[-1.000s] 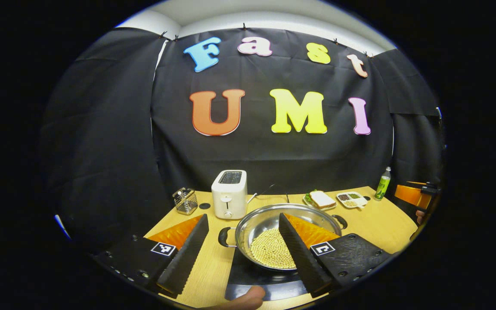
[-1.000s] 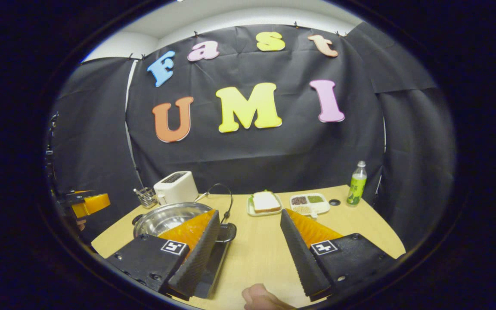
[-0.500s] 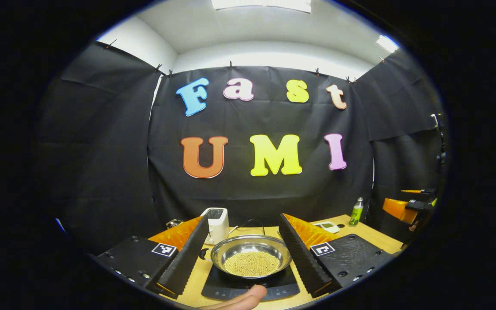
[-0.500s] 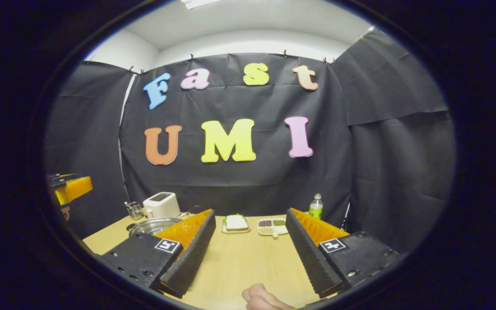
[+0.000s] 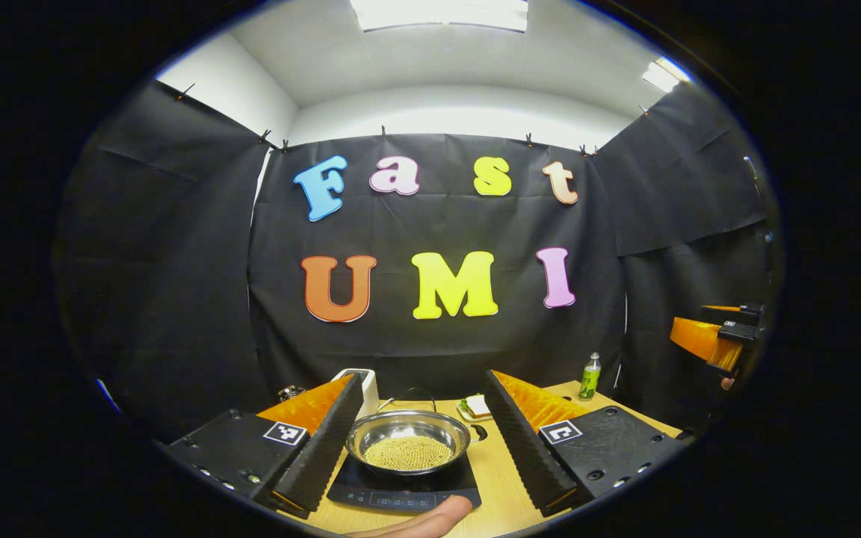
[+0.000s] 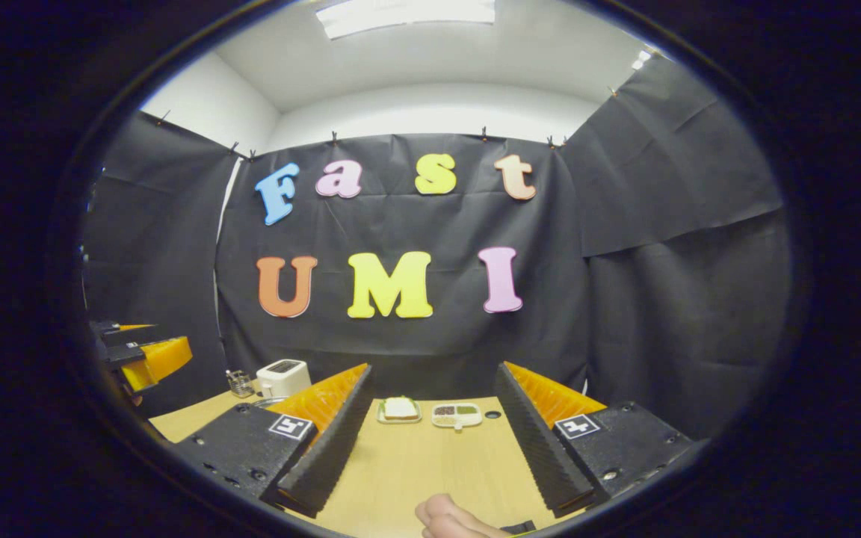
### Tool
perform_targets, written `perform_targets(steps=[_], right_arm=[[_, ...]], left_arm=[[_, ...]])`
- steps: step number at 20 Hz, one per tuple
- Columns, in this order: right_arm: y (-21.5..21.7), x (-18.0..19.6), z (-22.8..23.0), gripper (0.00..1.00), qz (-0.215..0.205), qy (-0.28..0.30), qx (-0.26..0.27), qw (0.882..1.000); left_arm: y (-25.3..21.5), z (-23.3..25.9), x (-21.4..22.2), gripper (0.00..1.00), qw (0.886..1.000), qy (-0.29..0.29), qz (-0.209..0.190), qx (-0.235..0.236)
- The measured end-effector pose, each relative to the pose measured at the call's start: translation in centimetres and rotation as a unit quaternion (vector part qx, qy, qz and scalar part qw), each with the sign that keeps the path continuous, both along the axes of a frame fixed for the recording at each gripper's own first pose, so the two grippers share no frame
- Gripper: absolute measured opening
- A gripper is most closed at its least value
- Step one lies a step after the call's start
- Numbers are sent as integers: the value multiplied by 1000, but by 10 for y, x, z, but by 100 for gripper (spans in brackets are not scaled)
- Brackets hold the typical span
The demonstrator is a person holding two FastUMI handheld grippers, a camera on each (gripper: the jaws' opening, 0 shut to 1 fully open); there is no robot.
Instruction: First push the handle of the pot to place it horizontally, then grasp the pot with both hands and set it on the induction cooktop.
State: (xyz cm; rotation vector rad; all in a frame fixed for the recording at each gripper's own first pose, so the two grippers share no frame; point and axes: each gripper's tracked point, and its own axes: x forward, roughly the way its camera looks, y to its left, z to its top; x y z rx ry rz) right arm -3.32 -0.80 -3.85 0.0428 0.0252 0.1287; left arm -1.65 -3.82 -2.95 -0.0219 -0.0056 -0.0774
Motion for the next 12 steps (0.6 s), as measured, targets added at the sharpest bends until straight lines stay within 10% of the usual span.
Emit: perform_targets(steps=[12], right_arm=[[-40,-63,6,99,-14,-34,46,998]], left_arm=[[17,-19,-35,97,1000,-1,6,12]])
